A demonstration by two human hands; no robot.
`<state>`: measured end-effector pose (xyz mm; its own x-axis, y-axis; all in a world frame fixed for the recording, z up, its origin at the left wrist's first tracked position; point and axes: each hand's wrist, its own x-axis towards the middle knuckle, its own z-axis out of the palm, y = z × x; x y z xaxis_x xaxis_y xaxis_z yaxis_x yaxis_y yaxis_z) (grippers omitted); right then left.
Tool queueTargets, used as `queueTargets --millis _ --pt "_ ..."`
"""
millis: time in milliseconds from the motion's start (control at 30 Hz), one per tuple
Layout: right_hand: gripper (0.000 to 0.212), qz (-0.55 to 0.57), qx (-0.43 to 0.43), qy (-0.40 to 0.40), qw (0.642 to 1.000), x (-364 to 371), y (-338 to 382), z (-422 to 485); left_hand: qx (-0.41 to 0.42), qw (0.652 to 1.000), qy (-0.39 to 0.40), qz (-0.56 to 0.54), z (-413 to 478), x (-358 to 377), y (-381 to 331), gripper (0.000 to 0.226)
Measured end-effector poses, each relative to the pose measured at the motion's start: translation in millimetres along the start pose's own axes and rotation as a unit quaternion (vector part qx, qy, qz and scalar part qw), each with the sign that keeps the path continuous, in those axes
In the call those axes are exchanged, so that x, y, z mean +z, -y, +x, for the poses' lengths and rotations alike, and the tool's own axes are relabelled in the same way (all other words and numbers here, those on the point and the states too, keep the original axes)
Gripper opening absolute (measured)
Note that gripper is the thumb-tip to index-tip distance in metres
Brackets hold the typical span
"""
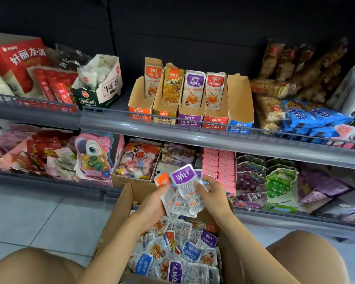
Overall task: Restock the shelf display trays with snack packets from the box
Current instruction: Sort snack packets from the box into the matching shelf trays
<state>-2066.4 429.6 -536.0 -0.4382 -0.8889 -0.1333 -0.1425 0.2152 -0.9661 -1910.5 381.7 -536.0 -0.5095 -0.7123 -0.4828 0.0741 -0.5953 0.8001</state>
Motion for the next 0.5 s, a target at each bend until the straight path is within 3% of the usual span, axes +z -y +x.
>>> queueTargets --millis 133,267,400,500 --pt "0.015 -0.037 -0.036 0.012 0.999 11 7 1 -0.018 0.997 0.025 0.067 -4 11 0 0.052" --pt "0.018 -0.078 -0.075 0.054 0.993 24 7 -5 -0.019 0.988 -0.006 0.150 -5 15 -7 0.069" --pt "0.021 -0.010 -0.011 0.132 0.991 31 15 -14 -0.035 0.998 0.008 0.046 -4 15 -14 0.068" --pt "0.028 0.046 0.033 0.178 0.982 23 21 -15 -0.037 0.998 0.048 0.031 -5 6 -17 0.062"
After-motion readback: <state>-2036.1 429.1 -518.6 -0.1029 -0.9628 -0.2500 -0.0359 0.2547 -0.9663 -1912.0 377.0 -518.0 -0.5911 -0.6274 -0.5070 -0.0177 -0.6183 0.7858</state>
